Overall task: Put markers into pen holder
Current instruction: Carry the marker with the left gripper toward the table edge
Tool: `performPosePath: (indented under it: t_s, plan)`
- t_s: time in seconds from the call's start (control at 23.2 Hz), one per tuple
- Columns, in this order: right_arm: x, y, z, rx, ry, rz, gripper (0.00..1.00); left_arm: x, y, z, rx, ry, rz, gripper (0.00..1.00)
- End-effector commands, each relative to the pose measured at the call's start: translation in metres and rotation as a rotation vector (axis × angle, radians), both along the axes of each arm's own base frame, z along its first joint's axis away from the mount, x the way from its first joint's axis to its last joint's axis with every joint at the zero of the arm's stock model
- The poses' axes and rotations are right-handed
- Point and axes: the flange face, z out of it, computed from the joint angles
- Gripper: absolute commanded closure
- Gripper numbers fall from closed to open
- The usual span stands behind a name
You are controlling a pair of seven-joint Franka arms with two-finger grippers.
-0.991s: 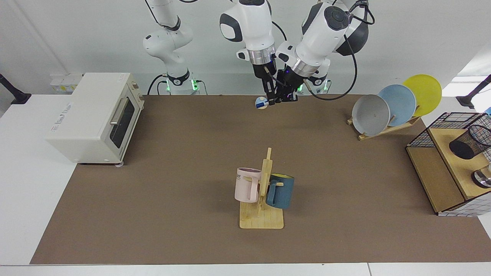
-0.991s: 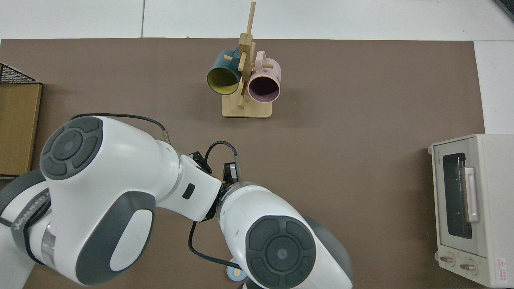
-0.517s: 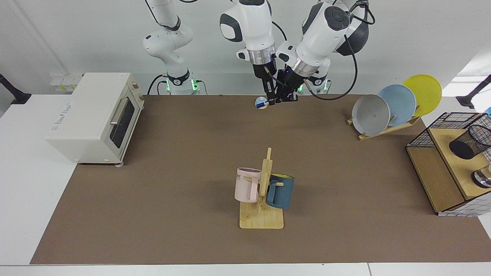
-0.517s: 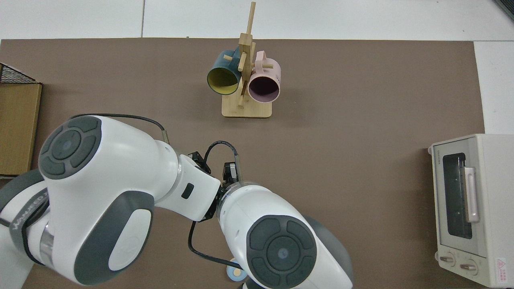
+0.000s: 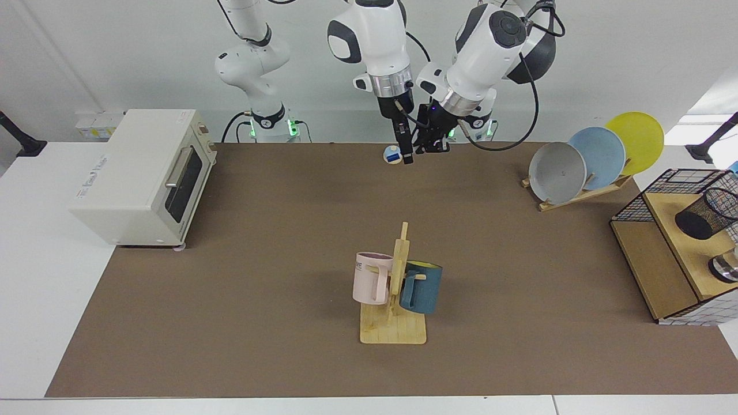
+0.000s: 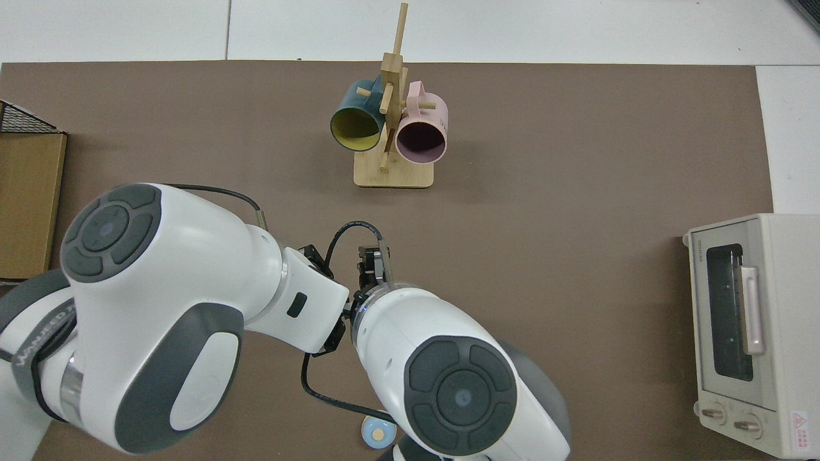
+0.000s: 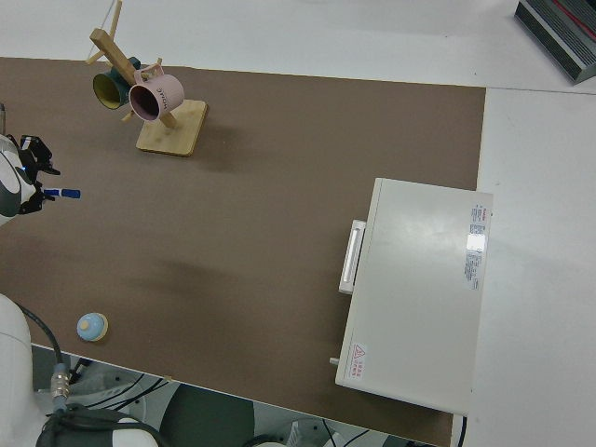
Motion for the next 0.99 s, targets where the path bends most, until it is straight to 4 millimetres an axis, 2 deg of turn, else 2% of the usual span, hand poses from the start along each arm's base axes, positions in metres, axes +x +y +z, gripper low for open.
performPosePath:
  t_s: [0.0, 0.22, 0.65, 0.95]
  plan:
    - [0.003, -0.003, 0.005, 0.003, -0.01, -0.003, 0.01, -0.004, 0.012, 0.003, 0.015, 0.0, 0.026, 1.0]
    - [0.001, -0.011, 0.009, -0.029, 0.001, 0.047, 0.01, 0.008, 0.033, 0.009, 0.01, -0.011, 0.067, 1.0]
    - [0.004, -0.037, 0.024, -0.05, 0.013, 0.087, 0.01, 0.013, 0.071, 0.036, 0.038, -0.062, 0.131, 1.0]
    - [0.006, -0.046, 0.026, -0.061, 0.018, 0.095, 0.01, 0.02, 0.13, 0.056, 0.038, -0.087, 0.246, 1.0]
